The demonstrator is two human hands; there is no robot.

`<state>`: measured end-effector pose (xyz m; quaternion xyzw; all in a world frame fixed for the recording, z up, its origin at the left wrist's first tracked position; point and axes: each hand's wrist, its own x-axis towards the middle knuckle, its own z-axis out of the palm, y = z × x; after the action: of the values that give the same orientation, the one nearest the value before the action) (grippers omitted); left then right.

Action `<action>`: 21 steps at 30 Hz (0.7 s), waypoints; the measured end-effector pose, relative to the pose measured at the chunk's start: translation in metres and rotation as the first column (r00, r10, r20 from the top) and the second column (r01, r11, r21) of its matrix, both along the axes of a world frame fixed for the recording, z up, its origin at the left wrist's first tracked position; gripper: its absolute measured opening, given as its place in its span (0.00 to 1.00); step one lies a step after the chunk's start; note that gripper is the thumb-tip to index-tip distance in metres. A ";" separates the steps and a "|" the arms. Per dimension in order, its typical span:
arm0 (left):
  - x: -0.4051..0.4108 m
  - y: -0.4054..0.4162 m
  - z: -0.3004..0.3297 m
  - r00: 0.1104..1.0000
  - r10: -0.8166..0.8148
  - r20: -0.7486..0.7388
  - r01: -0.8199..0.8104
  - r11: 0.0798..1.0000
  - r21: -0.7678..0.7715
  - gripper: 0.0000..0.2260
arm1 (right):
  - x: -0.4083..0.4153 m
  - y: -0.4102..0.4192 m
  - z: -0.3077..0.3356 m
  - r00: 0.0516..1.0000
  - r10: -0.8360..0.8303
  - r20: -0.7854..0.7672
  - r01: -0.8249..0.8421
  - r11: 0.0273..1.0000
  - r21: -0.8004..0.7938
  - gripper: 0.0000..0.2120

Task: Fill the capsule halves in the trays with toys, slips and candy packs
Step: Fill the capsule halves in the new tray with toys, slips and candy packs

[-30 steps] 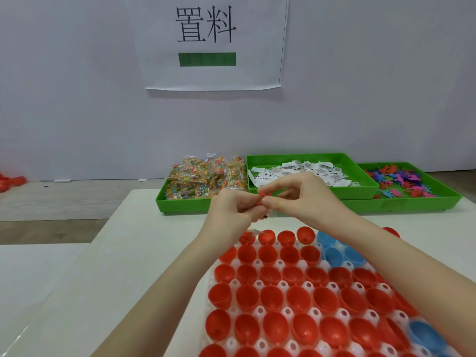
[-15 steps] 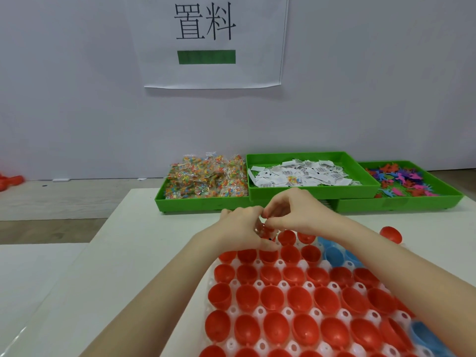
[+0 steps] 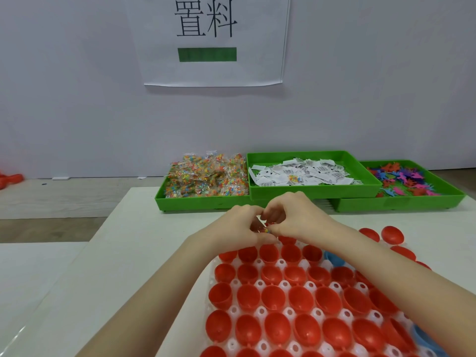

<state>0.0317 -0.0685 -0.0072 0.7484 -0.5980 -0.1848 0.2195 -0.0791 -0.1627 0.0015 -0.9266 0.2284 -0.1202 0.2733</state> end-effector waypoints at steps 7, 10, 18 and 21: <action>0.005 0.004 0.005 1.000 0.008 -0.003 -0.008 0.998 -0.068 0.14 | -0.003 -0.003 0.006 0.999 -0.047 -0.006 0.048 0.989 0.140 0.09; 0.011 0.009 0.007 0.999 0.040 -0.015 -0.042 0.990 -0.134 0.10 | -0.007 -0.004 0.006 0.999 -0.047 -0.012 0.049 0.985 0.164 0.10; 0.025 0.019 0.002 0.995 0.077 -0.064 -0.085 0.987 -0.138 0.08 | -0.005 -0.003 0.006 0.999 -0.037 -0.034 0.042 0.987 0.156 0.08; 0.024 0.020 0.001 0.998 0.054 -0.016 -0.055 0.996 -0.075 0.10 | -0.005 -0.002 0.007 0.998 -0.030 -0.059 0.039 0.988 0.151 0.08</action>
<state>0.0556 -0.0480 -0.0062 0.7543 -0.5822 -0.1613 0.2568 -0.0845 -0.1646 0.0082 -0.9021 0.2604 -0.0809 0.3344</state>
